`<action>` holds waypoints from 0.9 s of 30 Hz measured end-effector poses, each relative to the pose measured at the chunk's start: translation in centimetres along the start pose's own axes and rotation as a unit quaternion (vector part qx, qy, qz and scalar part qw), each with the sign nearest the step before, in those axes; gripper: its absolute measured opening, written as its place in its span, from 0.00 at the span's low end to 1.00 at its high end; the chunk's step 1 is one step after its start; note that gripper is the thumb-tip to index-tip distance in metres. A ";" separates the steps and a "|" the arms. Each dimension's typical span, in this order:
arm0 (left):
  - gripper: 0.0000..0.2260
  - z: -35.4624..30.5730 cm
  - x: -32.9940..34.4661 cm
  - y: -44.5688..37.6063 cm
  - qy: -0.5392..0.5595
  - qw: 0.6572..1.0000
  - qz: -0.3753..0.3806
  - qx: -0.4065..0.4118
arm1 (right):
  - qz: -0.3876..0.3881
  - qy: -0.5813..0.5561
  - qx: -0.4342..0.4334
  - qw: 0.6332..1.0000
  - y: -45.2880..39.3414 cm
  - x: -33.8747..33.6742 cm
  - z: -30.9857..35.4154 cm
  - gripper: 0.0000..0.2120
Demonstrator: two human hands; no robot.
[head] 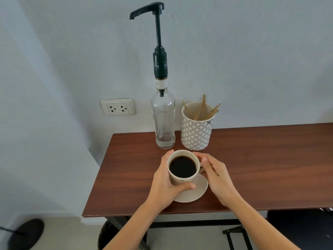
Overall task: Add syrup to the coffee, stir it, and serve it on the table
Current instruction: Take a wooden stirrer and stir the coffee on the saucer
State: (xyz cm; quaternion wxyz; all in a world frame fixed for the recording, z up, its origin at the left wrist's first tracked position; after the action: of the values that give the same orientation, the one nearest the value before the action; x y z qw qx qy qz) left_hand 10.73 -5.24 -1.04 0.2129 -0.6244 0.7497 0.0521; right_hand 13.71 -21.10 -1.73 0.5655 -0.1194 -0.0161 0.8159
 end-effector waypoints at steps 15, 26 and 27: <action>0.45 -0.6 -0.5 0.6 -0.084 0.996 -0.002 -0.041 | -0.241 0.044 0.049 0.968 -2.6 -7.5 2.9 0.08; 0.38 0.4 -0.6 1.0 -0.060 0.996 0.003 -0.066 | -0.242 0.276 0.035 0.930 -10.5 -11.3 8.7 0.07; 0.38 0.4 -0.6 1.0 -0.060 0.996 0.003 -0.065 | -0.246 0.272 0.024 0.930 -10.4 -11.4 9.2 0.06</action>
State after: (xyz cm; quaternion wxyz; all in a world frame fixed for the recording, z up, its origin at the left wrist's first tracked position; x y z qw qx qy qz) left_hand 10.01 -4.31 -1.38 0.2159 -0.6303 0.7327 0.1388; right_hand 25.06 -26.97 10.87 0.7342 -0.3153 0.1292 0.5873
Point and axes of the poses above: each hand's wrist, its own y-axis away from the middle knuckle, its own x-axis out of the palm, z = x × y, the point moved 8 cm from there along -y, towards the middle knuckle, and after that the axes turned 10 degrees about z, right-handed, at the moved point
